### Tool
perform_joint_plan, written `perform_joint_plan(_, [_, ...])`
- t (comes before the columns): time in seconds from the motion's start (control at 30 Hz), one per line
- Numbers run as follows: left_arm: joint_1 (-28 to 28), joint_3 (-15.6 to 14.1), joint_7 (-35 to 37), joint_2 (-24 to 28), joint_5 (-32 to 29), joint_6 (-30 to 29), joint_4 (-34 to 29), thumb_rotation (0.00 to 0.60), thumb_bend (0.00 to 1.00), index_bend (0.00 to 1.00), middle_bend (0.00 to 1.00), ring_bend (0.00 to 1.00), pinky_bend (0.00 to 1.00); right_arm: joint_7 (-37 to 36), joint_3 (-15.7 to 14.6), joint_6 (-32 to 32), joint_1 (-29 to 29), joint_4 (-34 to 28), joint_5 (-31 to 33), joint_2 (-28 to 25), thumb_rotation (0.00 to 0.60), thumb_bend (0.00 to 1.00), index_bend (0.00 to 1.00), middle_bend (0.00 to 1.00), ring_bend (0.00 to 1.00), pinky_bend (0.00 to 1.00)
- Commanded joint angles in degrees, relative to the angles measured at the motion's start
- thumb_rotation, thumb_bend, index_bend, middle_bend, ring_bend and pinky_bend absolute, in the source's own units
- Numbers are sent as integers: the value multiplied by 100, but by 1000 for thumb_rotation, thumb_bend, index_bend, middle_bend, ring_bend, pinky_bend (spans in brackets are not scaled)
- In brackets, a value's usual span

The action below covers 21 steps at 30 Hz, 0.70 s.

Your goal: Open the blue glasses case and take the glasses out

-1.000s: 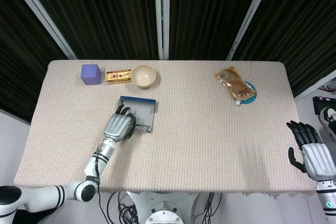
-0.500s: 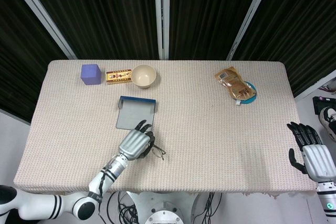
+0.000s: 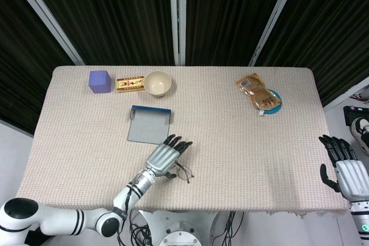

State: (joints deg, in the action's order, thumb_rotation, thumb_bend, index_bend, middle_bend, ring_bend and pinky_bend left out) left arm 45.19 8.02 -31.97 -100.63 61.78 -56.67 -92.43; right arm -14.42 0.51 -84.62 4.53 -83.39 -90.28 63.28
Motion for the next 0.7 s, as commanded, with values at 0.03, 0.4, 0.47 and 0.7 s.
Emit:
perform_joint_plan(0.03, [-283, 163, 438, 442, 357, -520, -172, 600, 82, 40, 115, 0, 0, -4, 5, -1, 6, -2, -7, -7, 600, 586, 0, 79, 0, 0])
perform_joint_plan(0.4, [-1584, 219, 2250, 1806, 708, -1826, 807, 600, 89, 150, 178, 0, 0, 44, 22, 30, 46, -60, -27, -85, 600, 588, 0, 79, 0, 0])
perform_joint_plan(0.47, [-1813, 27, 2353, 2050, 755, -1849, 1094, 600, 91, 159, 178, 0, 0, 53, 30, 19, 41, -76, -16, -96, 600, 588, 0, 78, 0, 0])
perform_joint_plan(0.7, [-2668, -465, 2914, 2637, 1152, -2476, 1154, 600, 92, 163, 178, 0, 0, 115, 51, -87, -59, -156, 83, -139, 600, 588, 0, 78, 0, 0])
